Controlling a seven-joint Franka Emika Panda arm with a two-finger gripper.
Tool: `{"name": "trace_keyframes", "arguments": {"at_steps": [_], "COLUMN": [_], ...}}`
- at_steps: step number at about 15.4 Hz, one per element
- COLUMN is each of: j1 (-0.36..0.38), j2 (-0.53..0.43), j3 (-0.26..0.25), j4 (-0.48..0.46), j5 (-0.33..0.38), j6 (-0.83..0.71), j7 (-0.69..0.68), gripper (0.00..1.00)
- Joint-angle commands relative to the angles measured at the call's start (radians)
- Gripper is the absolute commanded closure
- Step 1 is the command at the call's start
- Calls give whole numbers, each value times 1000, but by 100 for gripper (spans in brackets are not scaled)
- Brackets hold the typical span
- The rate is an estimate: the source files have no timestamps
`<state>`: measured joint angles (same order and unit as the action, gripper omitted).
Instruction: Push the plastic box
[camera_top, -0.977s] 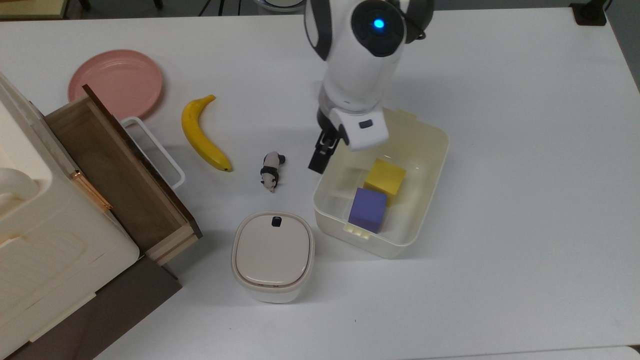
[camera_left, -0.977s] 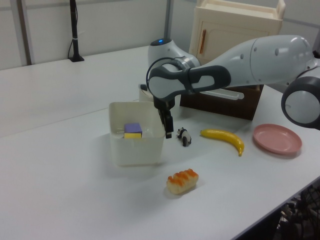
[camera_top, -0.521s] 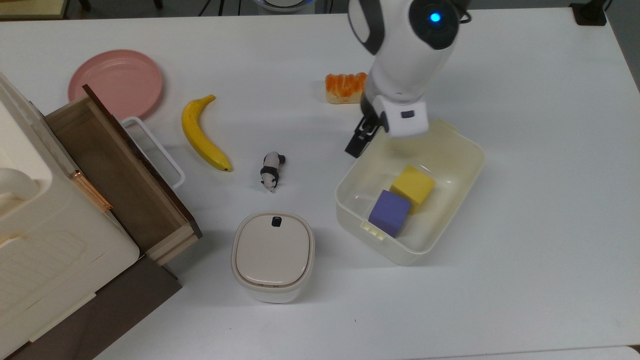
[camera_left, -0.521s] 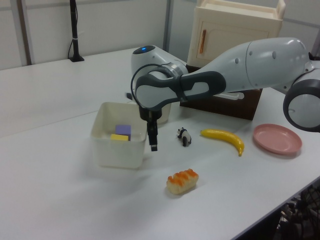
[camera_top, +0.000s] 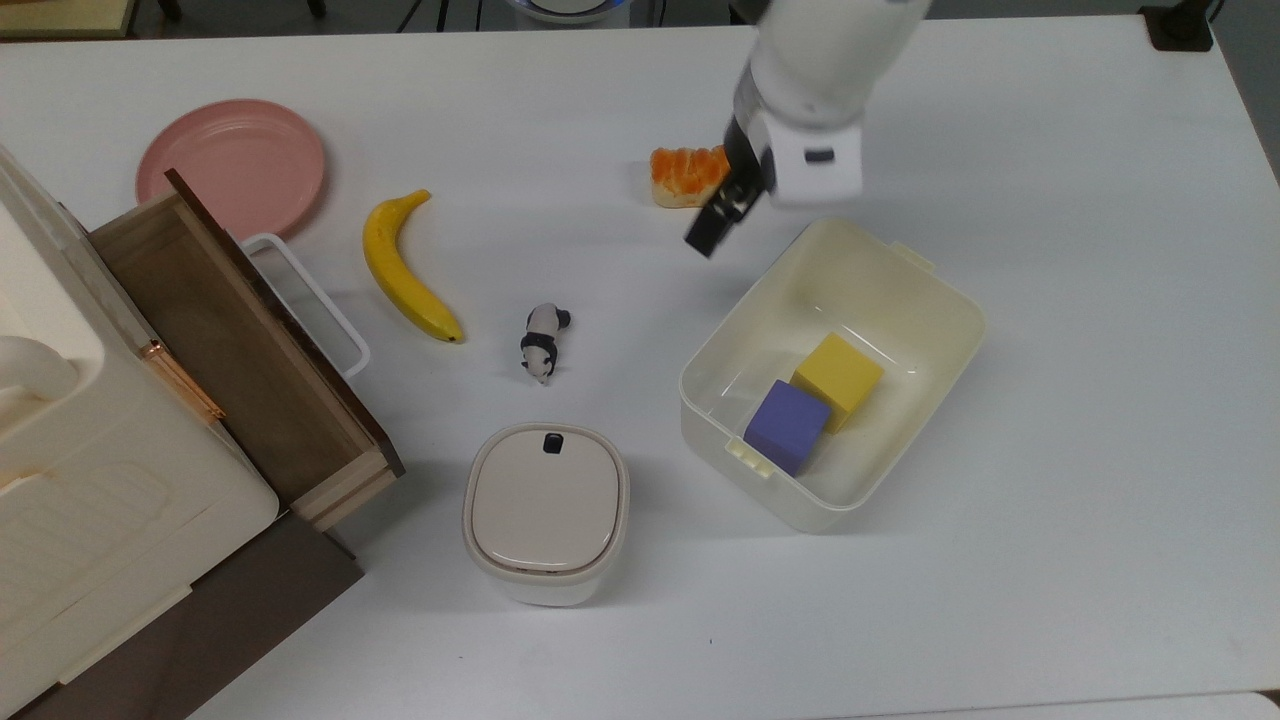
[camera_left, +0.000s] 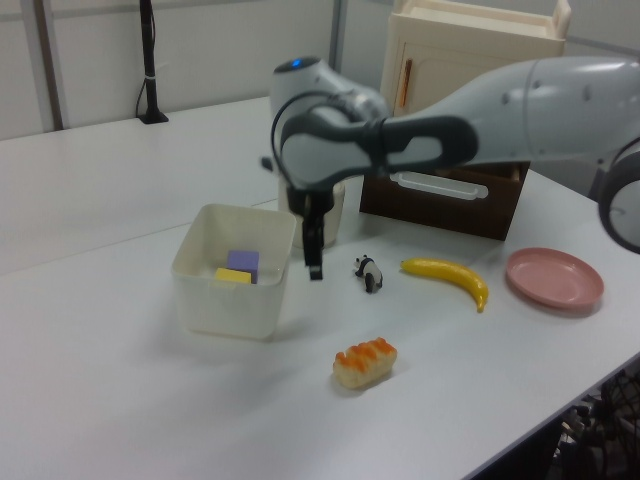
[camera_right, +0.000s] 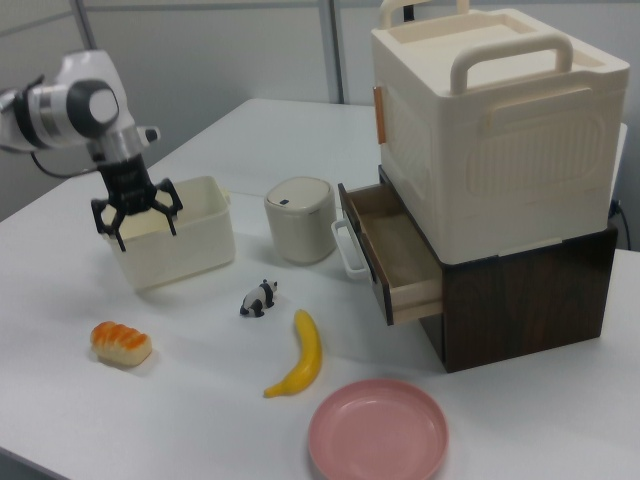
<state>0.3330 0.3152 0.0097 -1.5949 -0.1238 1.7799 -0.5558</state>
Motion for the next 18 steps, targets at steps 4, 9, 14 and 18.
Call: {"name": "trace_keyframes", "arguments": {"at_steps": [4, 9, 14, 18], "j1": [-94, -150, -164, -163], "j2": [-188, -237, -234, -255], "j3": [-19, -24, -59, -103], "j4": [-28, -37, -65, -63], "j5": [82, 85, 118, 148], "j6": [-91, -77, -37, -48], "j7": [356, 651, 682, 682], "gripper": [0, 0, 0, 0]}}
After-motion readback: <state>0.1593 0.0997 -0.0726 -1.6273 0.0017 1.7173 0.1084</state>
